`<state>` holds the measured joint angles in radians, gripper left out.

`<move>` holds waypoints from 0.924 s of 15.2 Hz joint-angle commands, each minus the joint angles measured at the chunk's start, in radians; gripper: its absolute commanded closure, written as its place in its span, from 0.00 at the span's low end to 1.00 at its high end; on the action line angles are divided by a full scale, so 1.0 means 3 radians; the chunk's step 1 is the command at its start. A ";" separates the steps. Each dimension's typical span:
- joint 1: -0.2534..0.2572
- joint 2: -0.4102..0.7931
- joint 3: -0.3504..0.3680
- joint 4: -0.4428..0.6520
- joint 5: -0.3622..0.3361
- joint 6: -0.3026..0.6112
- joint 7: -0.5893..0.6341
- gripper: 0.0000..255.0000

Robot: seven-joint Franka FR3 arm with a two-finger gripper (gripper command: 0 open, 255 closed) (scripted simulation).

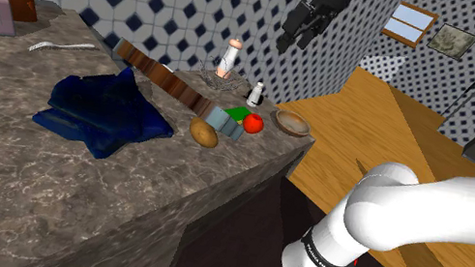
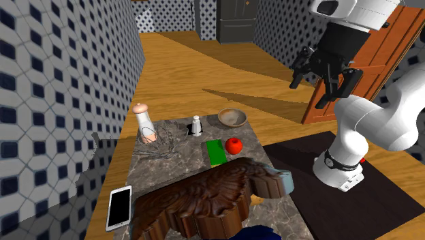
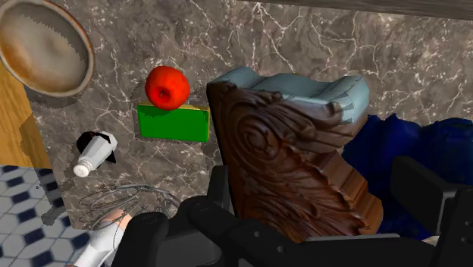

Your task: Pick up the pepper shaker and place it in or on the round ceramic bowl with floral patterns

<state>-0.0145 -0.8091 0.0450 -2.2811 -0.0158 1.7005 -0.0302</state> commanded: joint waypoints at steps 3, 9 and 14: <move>-0.0045 0.0121 -0.0076 -0.0052 -0.0055 0.0155 -0.0059 0.00; -0.0176 0.0557 -0.0305 -0.0120 -0.0202 0.0615 -0.0224 0.00; -0.0275 0.0996 -0.0493 -0.0075 -0.0292 0.0977 -0.0355 0.00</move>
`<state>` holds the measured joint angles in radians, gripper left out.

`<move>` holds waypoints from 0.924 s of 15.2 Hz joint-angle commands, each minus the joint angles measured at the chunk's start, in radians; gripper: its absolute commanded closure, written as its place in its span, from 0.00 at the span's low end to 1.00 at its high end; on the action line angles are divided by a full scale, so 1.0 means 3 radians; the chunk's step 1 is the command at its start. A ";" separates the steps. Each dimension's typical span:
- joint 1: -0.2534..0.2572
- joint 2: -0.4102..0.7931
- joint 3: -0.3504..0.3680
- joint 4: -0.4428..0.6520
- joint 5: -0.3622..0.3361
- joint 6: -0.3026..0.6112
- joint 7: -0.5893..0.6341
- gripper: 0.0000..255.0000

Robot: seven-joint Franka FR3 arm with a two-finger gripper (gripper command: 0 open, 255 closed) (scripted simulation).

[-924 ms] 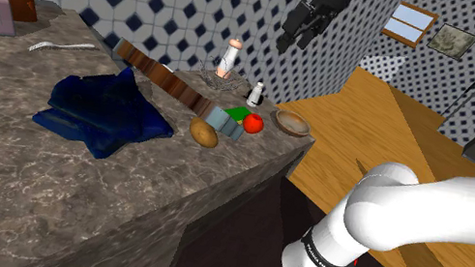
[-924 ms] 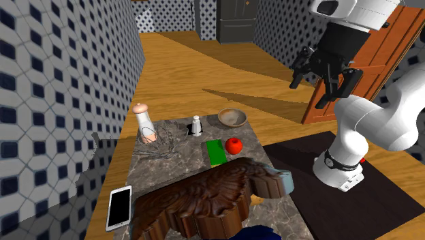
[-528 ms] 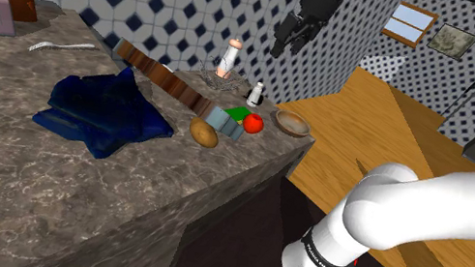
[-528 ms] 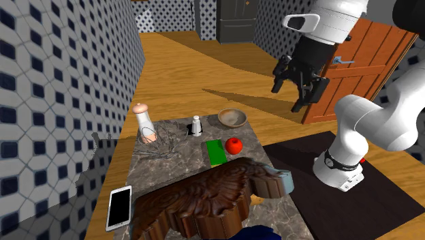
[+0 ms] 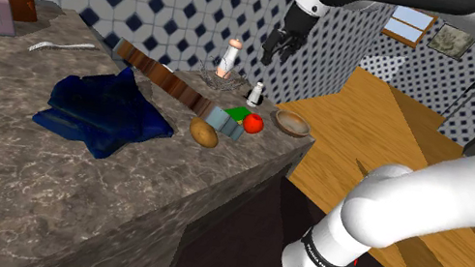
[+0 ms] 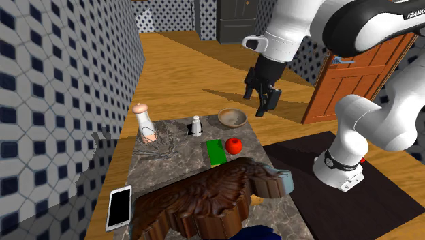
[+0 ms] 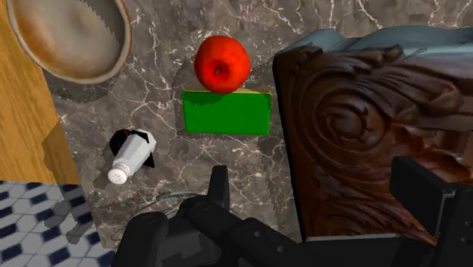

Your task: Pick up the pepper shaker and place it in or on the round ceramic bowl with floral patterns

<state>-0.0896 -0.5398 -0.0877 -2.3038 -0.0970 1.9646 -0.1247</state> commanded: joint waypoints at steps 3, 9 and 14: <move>-0.0078 0.0388 -0.0161 0.0072 -0.0053 0.0298 -0.0120 0.00; -0.0171 0.1014 -0.0374 0.0314 -0.0052 0.0650 -0.0296 0.00; -0.0251 0.1571 -0.0529 0.0612 0.0033 0.0877 -0.0468 0.00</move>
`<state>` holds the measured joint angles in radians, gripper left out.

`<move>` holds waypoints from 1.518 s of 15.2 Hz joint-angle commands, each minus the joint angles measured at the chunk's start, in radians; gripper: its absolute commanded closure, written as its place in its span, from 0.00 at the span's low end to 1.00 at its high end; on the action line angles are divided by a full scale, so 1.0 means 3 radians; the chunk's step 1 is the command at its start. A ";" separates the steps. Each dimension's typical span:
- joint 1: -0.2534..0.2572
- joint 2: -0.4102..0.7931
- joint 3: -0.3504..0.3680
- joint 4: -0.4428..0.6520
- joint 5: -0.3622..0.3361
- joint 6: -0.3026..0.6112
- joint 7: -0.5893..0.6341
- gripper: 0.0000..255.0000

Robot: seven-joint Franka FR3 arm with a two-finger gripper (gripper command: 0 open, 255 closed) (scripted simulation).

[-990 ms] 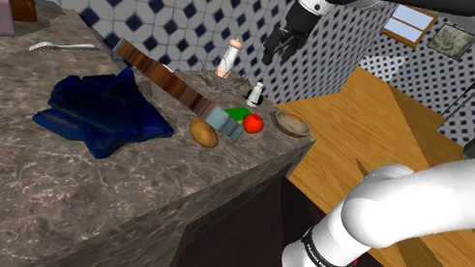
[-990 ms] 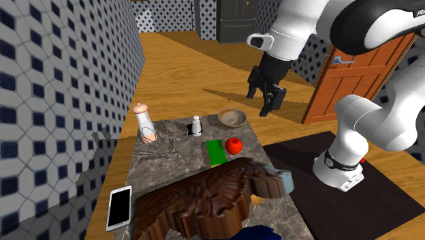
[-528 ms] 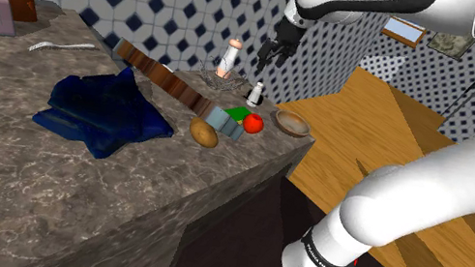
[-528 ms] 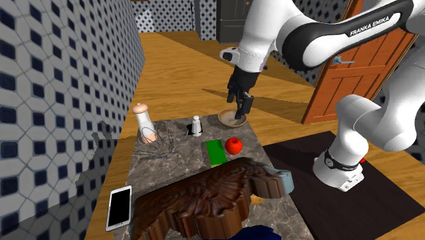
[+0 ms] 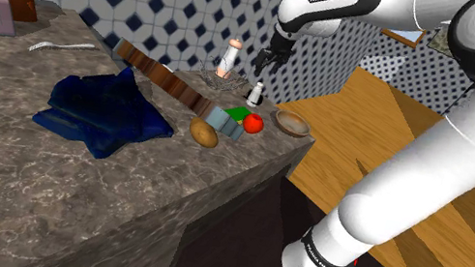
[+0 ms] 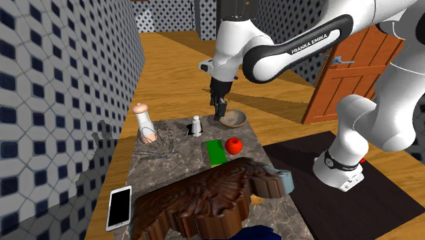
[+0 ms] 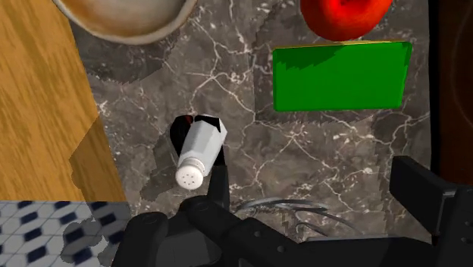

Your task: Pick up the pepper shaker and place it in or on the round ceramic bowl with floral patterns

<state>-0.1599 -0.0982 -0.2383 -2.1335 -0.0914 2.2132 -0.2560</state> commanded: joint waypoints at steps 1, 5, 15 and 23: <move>-0.0036 0.0214 -0.0053 0.0115 0.0041 0.0086 -0.0067 0.00; -0.0129 0.0681 -0.0136 0.0434 0.0169 0.0202 -0.0221 0.00; -0.0292 0.1329 -0.0165 0.0799 0.0374 0.0441 -0.0407 0.00; -0.0308 0.1407 -0.0155 0.0788 0.0402 0.0528 -0.0425 0.00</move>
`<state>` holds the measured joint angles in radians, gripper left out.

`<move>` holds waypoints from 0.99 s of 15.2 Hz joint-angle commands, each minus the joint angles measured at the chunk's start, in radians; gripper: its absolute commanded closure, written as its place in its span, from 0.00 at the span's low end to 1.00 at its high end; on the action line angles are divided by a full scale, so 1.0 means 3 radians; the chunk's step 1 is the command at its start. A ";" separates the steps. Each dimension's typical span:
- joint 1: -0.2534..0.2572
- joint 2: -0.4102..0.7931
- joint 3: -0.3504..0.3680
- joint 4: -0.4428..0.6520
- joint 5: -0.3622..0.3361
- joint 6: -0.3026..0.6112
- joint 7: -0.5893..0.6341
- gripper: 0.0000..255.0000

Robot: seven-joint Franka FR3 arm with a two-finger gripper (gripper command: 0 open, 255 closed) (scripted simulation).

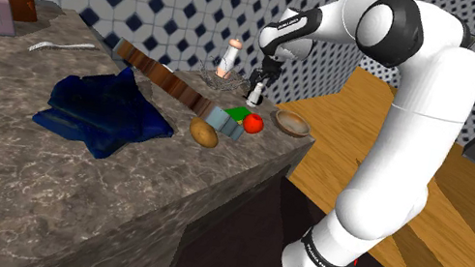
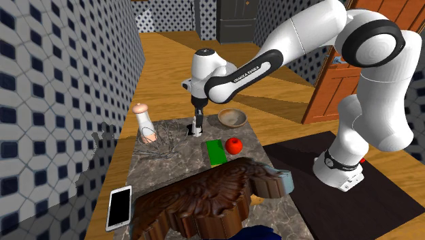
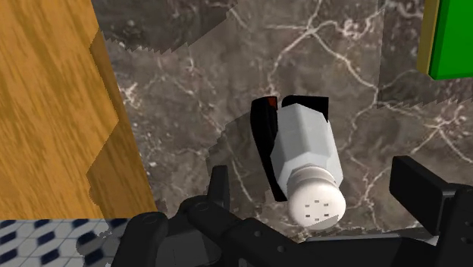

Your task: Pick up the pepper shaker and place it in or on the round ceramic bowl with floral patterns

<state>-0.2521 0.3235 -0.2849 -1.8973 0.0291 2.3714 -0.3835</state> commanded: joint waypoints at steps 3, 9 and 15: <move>0.0000 0.0000 0.0000 0.0000 0.0000 0.0000 0.0000 1.00; 0.0000 0.0001 0.0000 0.0001 0.0000 0.0000 0.0000 1.00; 0.0008 -0.0066 -0.0010 0.0051 -0.0022 -0.0114 0.0008 1.00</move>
<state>-0.2495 0.3101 -0.2866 -1.8850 0.0242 2.3462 -0.3802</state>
